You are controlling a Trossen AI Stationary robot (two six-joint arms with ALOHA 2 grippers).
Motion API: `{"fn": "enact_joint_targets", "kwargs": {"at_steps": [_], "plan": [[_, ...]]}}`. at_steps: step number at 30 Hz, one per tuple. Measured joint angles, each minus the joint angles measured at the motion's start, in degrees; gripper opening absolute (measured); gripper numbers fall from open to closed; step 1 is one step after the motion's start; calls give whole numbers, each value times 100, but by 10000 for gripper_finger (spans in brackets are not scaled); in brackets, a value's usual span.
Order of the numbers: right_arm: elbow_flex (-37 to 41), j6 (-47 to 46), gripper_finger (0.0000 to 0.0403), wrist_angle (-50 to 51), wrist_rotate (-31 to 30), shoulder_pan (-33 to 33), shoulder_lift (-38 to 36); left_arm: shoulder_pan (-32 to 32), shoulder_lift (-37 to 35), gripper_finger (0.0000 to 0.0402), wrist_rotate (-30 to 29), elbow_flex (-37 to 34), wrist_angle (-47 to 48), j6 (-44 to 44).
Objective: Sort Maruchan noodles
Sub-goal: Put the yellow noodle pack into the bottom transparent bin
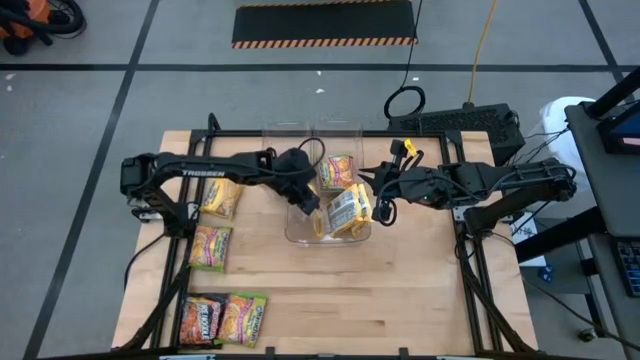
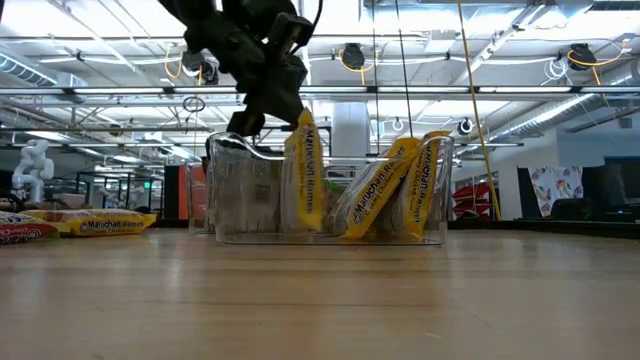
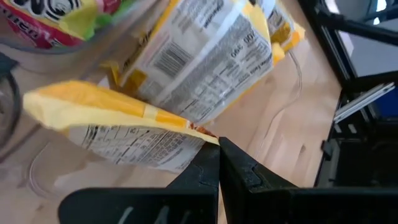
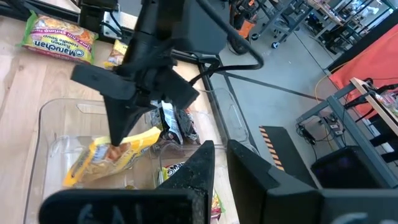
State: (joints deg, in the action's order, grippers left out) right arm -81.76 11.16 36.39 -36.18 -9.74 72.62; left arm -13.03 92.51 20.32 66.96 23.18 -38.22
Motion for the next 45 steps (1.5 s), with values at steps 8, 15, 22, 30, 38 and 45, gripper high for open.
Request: {"fn": "enact_joint_targets", "kwargs": {"at_steps": [8,15,22,30,38,45], "plan": [[0,0,41,-2,0,0,0,-165,0,0,68,0,-34,48],[0,0,41,-3,0,0,0,-163,26,0,70,0,-35,105],[0,0,41,-5,0,0,0,-83,269,0,180,0,-95,74],[0,-3,41,-7,0,0,0,43,396,0,280,0,-574,-4],[0,-124,41,-8,2,0,0,14,396,0,387,0,-677,-81],[0,-151,41,-9,1,0,0,-8,396,0,414,0,-680,-93]]}}
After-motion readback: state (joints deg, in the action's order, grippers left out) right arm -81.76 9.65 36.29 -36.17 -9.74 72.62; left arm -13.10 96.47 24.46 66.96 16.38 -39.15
